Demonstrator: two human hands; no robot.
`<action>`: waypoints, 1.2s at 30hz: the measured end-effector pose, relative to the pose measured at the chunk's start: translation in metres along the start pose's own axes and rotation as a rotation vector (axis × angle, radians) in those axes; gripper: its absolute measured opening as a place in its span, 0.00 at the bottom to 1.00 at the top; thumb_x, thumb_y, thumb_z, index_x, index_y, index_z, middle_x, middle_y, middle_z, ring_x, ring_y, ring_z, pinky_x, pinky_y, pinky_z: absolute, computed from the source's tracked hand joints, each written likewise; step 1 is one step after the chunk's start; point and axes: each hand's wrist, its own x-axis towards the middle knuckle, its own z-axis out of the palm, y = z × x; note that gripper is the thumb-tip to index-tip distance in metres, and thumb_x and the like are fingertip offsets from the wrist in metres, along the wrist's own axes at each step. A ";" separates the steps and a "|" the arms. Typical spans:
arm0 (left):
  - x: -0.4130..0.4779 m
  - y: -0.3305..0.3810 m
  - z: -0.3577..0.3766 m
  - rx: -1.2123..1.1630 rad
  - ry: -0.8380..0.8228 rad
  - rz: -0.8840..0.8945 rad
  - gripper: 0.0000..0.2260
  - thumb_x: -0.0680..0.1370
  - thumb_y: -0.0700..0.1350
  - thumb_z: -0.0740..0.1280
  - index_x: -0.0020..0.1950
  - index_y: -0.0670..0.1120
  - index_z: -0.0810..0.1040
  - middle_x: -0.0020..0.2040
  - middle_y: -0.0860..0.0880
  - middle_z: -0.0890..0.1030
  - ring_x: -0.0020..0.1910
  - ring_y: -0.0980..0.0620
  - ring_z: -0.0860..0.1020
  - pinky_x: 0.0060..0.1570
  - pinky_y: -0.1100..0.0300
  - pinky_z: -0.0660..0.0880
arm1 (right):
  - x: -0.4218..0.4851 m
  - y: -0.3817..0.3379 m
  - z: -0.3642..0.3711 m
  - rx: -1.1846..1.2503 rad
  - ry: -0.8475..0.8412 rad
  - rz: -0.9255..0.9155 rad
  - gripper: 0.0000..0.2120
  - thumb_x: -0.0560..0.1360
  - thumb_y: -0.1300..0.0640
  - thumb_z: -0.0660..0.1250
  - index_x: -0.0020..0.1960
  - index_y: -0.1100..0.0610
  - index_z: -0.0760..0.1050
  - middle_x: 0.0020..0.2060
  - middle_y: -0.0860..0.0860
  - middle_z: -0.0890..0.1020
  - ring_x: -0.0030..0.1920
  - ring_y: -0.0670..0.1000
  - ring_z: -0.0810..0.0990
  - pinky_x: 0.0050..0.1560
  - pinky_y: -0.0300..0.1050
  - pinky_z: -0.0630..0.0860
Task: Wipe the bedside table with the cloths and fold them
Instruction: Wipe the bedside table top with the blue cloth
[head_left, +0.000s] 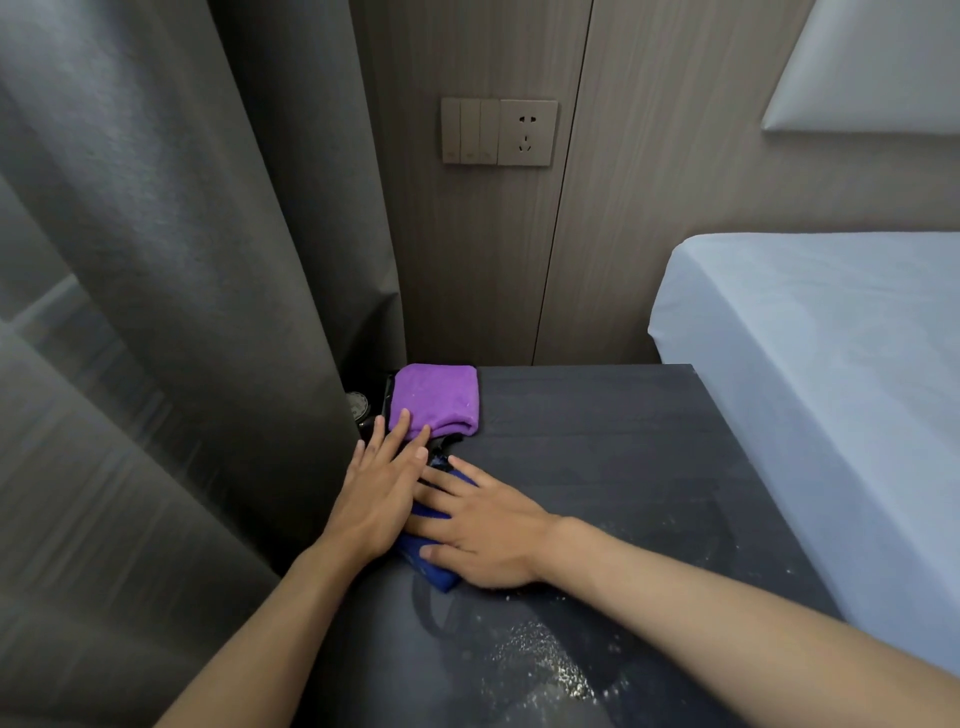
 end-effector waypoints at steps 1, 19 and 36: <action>-0.001 0.000 0.000 0.008 0.004 0.001 0.33 0.75 0.66 0.34 0.79 0.60 0.54 0.80 0.61 0.44 0.77 0.60 0.35 0.74 0.57 0.34 | -0.002 0.003 -0.001 -0.015 -0.019 -0.018 0.25 0.83 0.45 0.48 0.80 0.46 0.58 0.81 0.52 0.56 0.81 0.53 0.45 0.79 0.56 0.38; -0.008 0.008 0.007 0.158 0.075 -0.042 0.42 0.69 0.71 0.23 0.79 0.60 0.50 0.80 0.60 0.42 0.78 0.58 0.37 0.77 0.53 0.38 | -0.056 0.049 -0.016 -0.081 -0.112 -0.132 0.25 0.85 0.44 0.48 0.81 0.39 0.47 0.82 0.45 0.46 0.80 0.46 0.37 0.79 0.53 0.37; -0.006 0.005 0.009 0.209 0.083 -0.040 0.35 0.74 0.68 0.35 0.79 0.59 0.53 0.81 0.58 0.45 0.79 0.56 0.39 0.78 0.50 0.42 | -0.091 0.072 -0.015 -0.087 -0.125 -0.082 0.25 0.85 0.44 0.47 0.81 0.38 0.45 0.82 0.44 0.44 0.80 0.45 0.35 0.79 0.54 0.39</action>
